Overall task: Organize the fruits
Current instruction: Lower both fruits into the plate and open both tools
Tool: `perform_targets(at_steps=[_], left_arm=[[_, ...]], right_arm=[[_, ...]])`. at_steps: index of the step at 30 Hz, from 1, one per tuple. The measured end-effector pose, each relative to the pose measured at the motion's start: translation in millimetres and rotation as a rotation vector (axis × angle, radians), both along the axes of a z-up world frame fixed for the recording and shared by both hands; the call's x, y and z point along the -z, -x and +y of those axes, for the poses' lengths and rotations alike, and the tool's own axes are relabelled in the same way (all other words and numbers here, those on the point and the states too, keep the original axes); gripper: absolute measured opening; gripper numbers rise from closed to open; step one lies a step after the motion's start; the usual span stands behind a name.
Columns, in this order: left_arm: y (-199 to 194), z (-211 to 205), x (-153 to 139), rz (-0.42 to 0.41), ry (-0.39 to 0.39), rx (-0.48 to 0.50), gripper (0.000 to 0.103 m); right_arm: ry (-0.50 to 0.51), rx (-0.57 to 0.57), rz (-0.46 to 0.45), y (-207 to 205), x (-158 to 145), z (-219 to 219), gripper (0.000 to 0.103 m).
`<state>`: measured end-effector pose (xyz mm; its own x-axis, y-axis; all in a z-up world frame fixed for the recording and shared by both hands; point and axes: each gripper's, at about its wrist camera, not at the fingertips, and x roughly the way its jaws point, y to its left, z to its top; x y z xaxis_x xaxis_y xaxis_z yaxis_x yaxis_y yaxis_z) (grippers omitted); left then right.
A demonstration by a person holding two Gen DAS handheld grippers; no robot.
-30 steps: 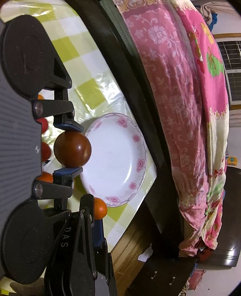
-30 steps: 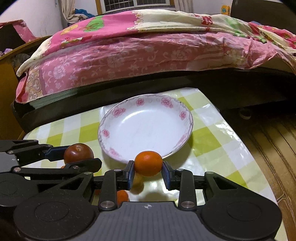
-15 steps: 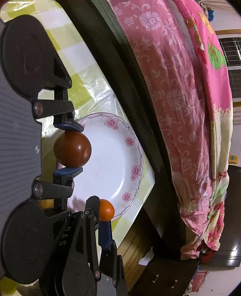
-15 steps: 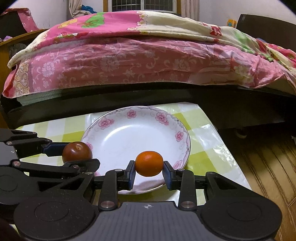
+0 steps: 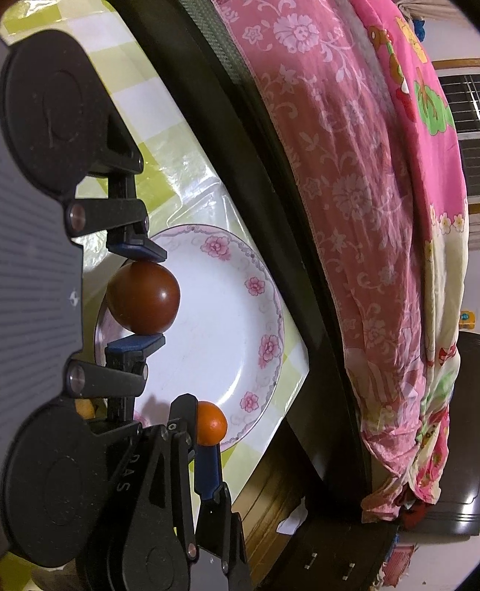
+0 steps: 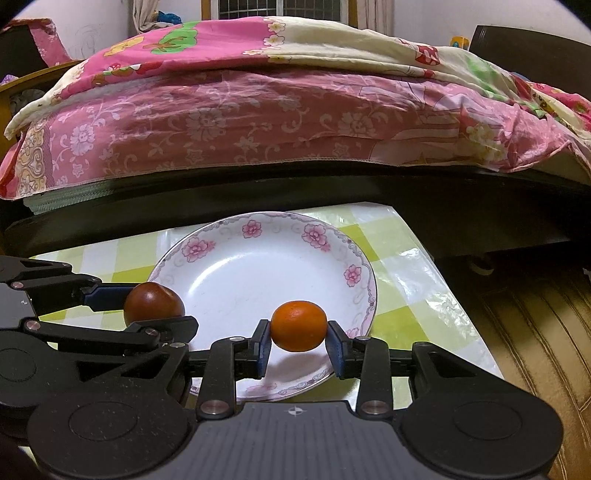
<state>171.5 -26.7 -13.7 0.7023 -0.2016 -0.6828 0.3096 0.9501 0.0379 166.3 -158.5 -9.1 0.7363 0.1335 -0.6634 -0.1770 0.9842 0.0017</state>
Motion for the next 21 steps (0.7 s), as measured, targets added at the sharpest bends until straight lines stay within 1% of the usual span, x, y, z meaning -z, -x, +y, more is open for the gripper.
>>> perform_targets(at_steps=[10,15,18,21], left_arm=[[-1.6,4.1,1.2,0.0,0.014,-0.006,0.052],[-1.1,5.3,0.6,-0.002,0.019,-0.008,0.052],[-0.9,5.6,0.3,-0.004,0.018,-0.009,0.055],[-0.5,6.6,-1.5,-0.012,0.021,-0.01,0.058]], right_arm=[[-0.003,-0.001,-0.011,-1.7,0.6,0.2,0.033],[-0.007,0.003,-0.021,-2.7,0.0,-0.7,0.035],[-0.007,0.009,-0.022,-2.3,-0.6,-2.3,0.04],[-0.012,0.017,-0.024,-2.0,-1.1,-4.6,0.041]])
